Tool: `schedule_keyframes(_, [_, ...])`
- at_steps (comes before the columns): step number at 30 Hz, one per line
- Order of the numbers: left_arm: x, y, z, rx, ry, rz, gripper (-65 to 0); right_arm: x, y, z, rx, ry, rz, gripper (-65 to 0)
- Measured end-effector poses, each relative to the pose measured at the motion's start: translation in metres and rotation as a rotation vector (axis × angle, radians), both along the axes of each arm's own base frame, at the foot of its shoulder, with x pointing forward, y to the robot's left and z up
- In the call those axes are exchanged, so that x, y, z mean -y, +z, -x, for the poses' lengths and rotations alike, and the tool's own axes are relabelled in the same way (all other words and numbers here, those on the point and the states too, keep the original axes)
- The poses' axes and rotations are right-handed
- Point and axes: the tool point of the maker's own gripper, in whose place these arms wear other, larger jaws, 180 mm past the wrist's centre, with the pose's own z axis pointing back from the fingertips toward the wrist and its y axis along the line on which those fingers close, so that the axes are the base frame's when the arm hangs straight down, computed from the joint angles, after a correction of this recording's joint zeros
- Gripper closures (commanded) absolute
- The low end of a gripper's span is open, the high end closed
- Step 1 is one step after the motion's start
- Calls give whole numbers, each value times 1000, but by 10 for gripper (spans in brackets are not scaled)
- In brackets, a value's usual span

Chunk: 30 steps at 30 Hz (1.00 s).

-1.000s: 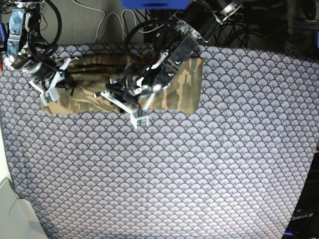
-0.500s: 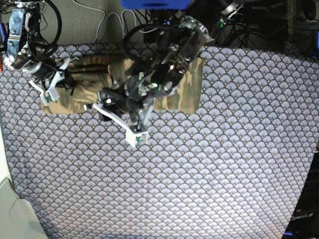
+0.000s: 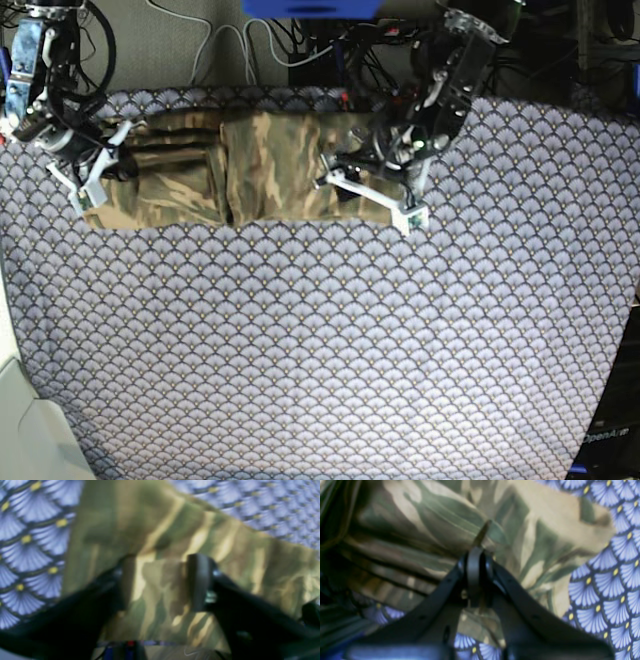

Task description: Fold the T-shirt properly

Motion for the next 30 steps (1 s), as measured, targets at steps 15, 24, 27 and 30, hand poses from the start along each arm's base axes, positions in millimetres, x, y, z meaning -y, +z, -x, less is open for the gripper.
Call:
schedule_keyframes(15, [3, 5, 1, 13, -13, 12, -650, 57, 28, -14, 52, -156, 68, -427])
schedule_keyframes(24, [9, 47, -13, 132, -10, 62, -650, 60, 11, -9, 10, -186, 28, -427])
schedule_keyframes(27, [9, 56, -16, 153, -4, 76, -650, 67, -13, -2, -68, -228, 1, -428])
schedule_keyframes(30, [-8, 58, -24, 165, 53, 69, -650, 74, -18, -5, -69, -248, -29, -428])
